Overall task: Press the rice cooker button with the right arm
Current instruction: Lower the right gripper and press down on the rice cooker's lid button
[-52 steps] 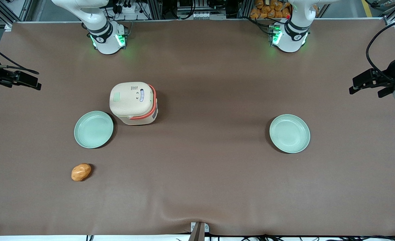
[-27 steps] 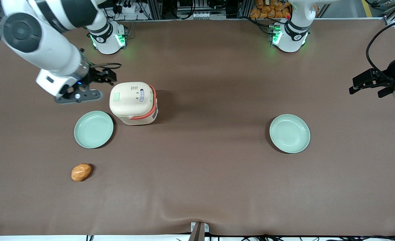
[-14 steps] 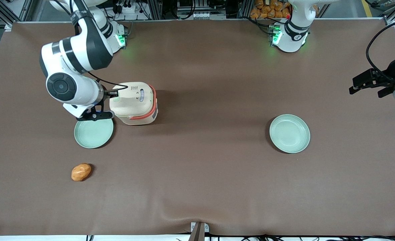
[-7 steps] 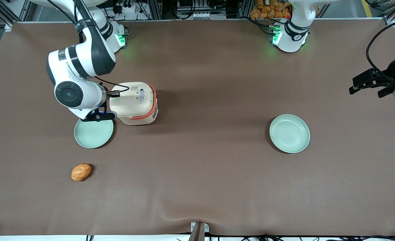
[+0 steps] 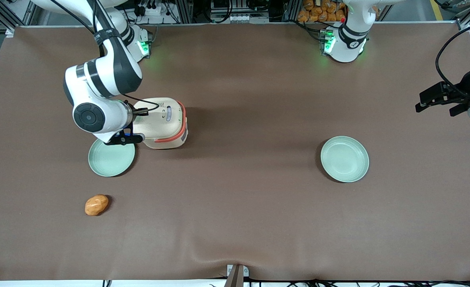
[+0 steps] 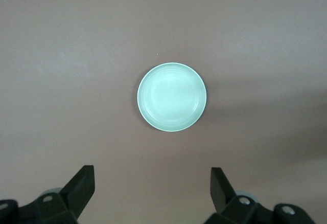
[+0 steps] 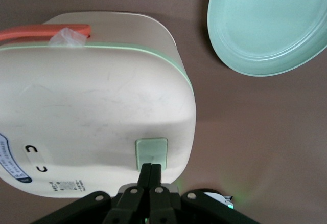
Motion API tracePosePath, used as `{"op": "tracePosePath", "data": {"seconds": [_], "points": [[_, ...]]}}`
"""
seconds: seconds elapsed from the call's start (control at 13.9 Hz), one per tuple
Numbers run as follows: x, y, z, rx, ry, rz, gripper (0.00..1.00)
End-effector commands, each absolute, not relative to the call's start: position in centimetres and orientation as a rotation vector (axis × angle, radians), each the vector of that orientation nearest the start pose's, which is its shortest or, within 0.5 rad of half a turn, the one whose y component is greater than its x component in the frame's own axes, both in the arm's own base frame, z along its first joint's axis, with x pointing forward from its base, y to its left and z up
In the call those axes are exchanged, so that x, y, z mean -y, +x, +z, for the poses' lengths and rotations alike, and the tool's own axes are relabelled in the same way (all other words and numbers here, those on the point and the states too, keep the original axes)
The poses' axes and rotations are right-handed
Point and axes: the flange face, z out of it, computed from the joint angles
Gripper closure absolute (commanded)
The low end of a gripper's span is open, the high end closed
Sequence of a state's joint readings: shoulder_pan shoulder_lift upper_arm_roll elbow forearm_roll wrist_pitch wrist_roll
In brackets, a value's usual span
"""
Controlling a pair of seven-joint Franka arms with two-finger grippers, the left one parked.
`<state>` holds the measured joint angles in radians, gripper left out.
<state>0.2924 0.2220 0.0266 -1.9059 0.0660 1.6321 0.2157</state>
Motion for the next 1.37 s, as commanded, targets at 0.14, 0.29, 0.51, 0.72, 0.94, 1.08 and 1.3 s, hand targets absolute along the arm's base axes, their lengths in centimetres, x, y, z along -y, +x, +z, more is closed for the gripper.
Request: {"op": "tracePosePath", "data": {"seconds": [0.14, 0.29, 0.51, 0.72, 0.94, 1.08, 1.3], "points": [[-18.0, 51.6, 34.5, 0.114, -3.091, 0.792, 1.0], [-18.0, 51.4, 33.9, 0.117, -3.091, 0.797, 1.0], [-18.0, 51.4, 33.3, 0.116, -3.09, 0.811, 1.0], [-17.9, 51.3, 32.8, 0.128, -3.086, 0.813, 1.0], [-17.8, 51.3, 33.1, 0.129, -3.086, 0.811, 1.0], [-17.9, 51.6, 34.7, 0.128, -3.088, 0.787, 1.0], [-18.5, 52.4, 40.0, 0.142, -3.088, 0.783, 1.0]]}}
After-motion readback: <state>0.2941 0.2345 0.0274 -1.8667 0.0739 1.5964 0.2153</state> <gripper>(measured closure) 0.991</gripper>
